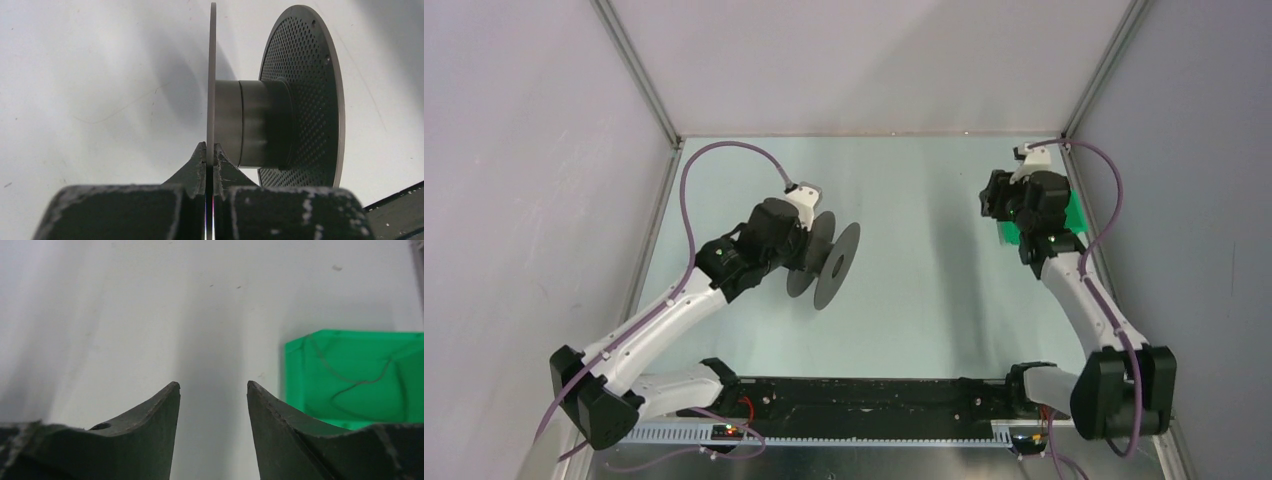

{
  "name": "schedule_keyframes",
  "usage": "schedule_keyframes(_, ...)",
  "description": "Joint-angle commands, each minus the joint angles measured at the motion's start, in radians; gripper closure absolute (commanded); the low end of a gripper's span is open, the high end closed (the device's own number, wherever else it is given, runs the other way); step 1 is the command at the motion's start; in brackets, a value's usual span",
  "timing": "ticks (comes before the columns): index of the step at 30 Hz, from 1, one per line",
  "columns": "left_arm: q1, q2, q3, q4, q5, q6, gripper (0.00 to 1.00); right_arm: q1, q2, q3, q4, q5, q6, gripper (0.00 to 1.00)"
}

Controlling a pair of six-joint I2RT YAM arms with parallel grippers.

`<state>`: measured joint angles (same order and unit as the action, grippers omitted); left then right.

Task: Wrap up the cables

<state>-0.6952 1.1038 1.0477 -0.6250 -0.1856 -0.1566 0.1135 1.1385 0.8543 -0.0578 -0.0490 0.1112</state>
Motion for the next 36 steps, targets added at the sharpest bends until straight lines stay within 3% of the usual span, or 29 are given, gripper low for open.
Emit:
schedule_keyframes(1,0.001,-0.043,0.006,0.056,-0.069,-0.014,1.00,-0.098,0.122,0.097,0.120,-0.111,-0.277,0.43)
schedule_keyframes(3,0.001,-0.031,0.004,0.059,-0.042,-0.019,1.00,-0.148,0.211,0.172,0.079,-0.120,-0.391,0.43)
schedule_keyframes(11,0.001,0.049,0.014,0.059,0.097,-0.023,1.00,-0.201,0.409,0.280,0.084,-0.114,-0.556,0.40)
schedule_keyframes(18,0.000,0.113,0.021,0.060,0.150,-0.020,0.91,-0.256,0.571,0.378,0.010,-0.209,-0.547,0.49)
schedule_keyframes(27,0.001,0.127,0.026,0.057,0.136,-0.015,0.76,-0.266,0.666,0.448,-0.051,-0.184,-0.562,0.54)
schedule_keyframes(31,0.001,0.122,0.026,0.053,0.127,-0.012,0.69,-0.270,0.666,0.448,-0.056,-0.170,-0.564,0.65)
schedule_keyframes(36,0.000,0.103,0.027,0.051,0.142,-0.012,0.60,-0.261,0.604,0.449,-0.089,-0.059,-0.560,1.00)
